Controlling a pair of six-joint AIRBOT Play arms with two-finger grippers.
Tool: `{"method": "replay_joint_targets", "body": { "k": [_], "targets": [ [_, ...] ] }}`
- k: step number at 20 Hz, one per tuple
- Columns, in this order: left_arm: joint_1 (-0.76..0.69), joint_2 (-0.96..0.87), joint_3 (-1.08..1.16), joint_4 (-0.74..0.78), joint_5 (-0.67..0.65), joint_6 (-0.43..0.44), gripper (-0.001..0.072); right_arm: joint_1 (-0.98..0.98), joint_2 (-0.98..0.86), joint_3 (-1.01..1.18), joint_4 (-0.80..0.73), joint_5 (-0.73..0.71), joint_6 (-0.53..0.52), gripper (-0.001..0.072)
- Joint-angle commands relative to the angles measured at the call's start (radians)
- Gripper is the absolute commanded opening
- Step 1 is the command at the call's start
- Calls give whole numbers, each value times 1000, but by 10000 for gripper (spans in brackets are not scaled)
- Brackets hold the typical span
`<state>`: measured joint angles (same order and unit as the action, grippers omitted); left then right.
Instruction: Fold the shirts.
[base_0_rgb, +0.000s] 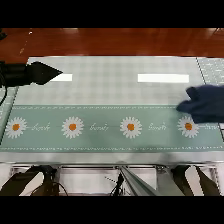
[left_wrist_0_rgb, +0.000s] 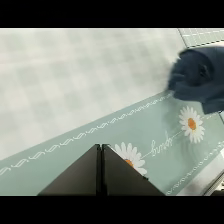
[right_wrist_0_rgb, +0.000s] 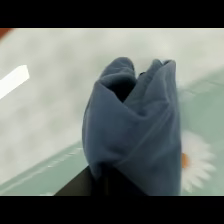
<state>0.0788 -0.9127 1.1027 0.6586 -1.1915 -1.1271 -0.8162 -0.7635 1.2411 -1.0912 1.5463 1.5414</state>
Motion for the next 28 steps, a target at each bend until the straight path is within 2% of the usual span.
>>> {"method": "replay_joint_targets", "body": {
  "k": [1,5,10,15,17,18,19,20,23,25,27,28],
  "targets": [
    [0,-6,0,0,6,67,19,-236,10,32,-195,165,-8,19],
    [0,-6,0,0,51,98,19,-335,10,31,-446,232,29,21],
    [5,-6,0,0,208,98,19,-344,10,-90,-603,307,49,22],
    [41,-6,1,8,232,152,20,-344,11,-248,-891,291,24,22],
    [57,-6,1,10,238,152,20,-344,11,-314,-923,296,22,27],
    [63,-6,1,18,241,151,20,-344,11,-350,-920,314,23,172],
    [65,-6,1,24,242,151,20,-344,11,-378,-909,317,19,389],
    [65,-6,1,23,242,151,20,-344,11,-405,-914,313,2,481],
    [65,-6,1,24,244,151,20,-344,11,-434,-1012,250,-8,541],
    [65,-6,1,27,261,151,20,-344,11,-426,-1017,181,-8,547],
    [65,-6,1,27,276,151,21,-333,10,-389,-909,67,-8,543],
    [65,-6,1,27,276,152,33,-333,10,-356,-781,-5,-10,543]
  ]
}}
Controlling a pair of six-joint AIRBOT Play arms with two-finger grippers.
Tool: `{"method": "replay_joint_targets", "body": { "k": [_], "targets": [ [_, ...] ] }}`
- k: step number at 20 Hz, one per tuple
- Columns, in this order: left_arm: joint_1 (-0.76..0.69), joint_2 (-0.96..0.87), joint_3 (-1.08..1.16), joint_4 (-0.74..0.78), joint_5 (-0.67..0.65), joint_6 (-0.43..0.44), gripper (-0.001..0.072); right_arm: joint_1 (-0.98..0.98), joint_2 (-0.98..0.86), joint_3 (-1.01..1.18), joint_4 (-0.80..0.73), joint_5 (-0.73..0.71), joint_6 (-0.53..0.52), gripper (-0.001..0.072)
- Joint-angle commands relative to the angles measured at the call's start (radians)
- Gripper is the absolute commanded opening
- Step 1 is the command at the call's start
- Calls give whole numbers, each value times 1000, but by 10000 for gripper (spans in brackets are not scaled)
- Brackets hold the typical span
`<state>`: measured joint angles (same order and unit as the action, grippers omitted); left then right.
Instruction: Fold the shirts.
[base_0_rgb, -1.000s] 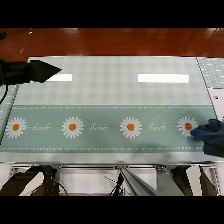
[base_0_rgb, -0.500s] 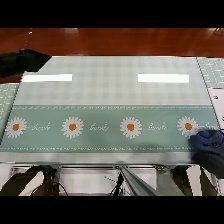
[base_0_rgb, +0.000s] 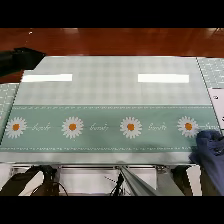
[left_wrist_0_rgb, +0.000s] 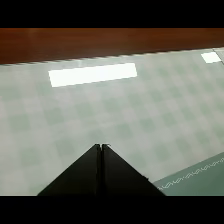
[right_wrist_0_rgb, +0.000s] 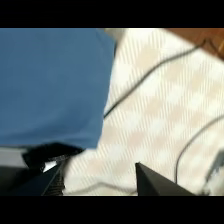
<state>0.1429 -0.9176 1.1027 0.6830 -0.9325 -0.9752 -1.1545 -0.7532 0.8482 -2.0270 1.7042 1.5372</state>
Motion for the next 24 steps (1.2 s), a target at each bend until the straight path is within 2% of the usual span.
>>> {"method": "replay_joint_targets", "body": {
  "k": [1,2,3,4,5,6,8,10,12,13,14,19,24],
  "targets": [
    [0,-3,1,8,14,16,167,5,0,68,296,-245,-8,543],
    [-4,-6,1,22,8,21,402,5,0,96,485,-328,-14,543],
    [-11,-10,1,50,0,21,481,6,0,111,703,-387,-64,543],
    [-23,-16,1,99,-16,19,481,6,0,111,906,-419,-114,541],
    [-44,-25,1,174,-40,-19,481,25,-7,111,1064,-428,-152,536],
    [-72,-35,1,264,-77,-87,482,80,-14,112,1141,-426,-177,536],
    [-146,-52,1,469,-186,-214,481,265,-17,111,1094,-417,-221,536],
    [-239,-59,1,692,-291,-356,482,504,-17,111,900,-397,-244,536],
    [-323,-58,1,814,-342,-444,611,742,-17,111,674,-391,-243,545],
    [-359,-59,1,837,-353,-468,625,842,-17,111,583,-396,-235,562],
    [-392,-60,0,841,-352,-484,720,918,-17,111,529,-409,-211,609],
    [-491,-100,0,840,-352,-592,720,1096,-68,111,510,-411,-33,616],
    [-505,-127,0,835,-352,-601,720,1115,-78,111,509,-409,-30,614]
  ]
}}
